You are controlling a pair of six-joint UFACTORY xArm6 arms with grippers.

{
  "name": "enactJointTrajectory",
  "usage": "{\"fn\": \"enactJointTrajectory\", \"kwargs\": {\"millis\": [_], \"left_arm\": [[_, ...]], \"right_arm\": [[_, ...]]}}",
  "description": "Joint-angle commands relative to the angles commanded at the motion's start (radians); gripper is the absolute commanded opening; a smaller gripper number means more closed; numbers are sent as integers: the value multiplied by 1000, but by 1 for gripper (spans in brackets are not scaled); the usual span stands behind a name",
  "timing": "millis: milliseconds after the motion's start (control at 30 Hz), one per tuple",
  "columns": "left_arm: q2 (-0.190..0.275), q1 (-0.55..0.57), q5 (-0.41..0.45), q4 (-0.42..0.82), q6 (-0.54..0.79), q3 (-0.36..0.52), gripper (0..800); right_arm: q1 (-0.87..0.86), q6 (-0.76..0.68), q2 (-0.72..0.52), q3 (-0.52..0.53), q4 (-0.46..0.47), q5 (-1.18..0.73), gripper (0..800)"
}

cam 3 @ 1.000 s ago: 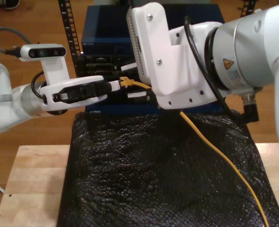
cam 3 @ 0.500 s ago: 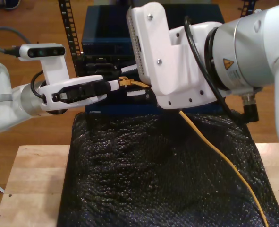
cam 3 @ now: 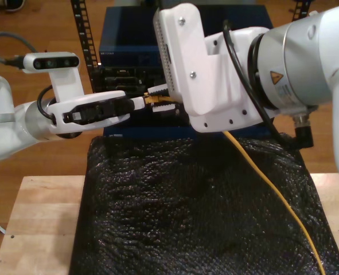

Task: Grab the cable and plug it in

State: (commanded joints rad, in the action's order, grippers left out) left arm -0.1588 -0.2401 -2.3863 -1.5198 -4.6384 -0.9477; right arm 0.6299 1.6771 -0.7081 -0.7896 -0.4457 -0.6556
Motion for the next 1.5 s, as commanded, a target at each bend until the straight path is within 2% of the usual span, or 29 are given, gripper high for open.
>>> {"fn": "enactJointTrajectory", "kwargs": {"millis": [100, 367, 433, 467, 600, 633, 767, 833, 967, 1267, 1500], "left_arm": [[-2, 0, 0, 2, 0, 0, 8], [-2, 0, 0, 2, 2, 0, 9], [-2, 0, -2, 2, -2, 0, 51], [-2, 0, -2, 2, -2, 2, 118], [-8, 0, -12, 0, -25, 6, 476], [-9, 0, -15, -2, -25, 8, 538], [-12, 0, -15, -2, -26, 8, 703], [-11, 0, -14, 0, -26, 6, 753], [-11, 0, -11, -2, -28, 6, 790], [-5, -3, 6, 2, -28, 3, 795], [3, -5, 43, 3, -26, 0, 795]], "right_arm": [[0, -6, -2, 0, 0, 0, 50], [0, -41, -2, 0, 0, 0, 7], [0, -43, 0, 0, 0, 0, 2], [0, -43, -2, -2, 0, 0, 2], [0, -54, 0, -2, 0, 0, 2], [0, -57, 0, -2, 0, 0, 2], [0, -60, 0, -2, 0, 0, 2], [0, -63, 2, -3, 0, -2, 2], [0, -100, 5, -8, 2, -2, 2], [-6, -107, 29, -32, 3, -2, 3], [-40, -167, 31, -54, 5, 0, 3]]}}
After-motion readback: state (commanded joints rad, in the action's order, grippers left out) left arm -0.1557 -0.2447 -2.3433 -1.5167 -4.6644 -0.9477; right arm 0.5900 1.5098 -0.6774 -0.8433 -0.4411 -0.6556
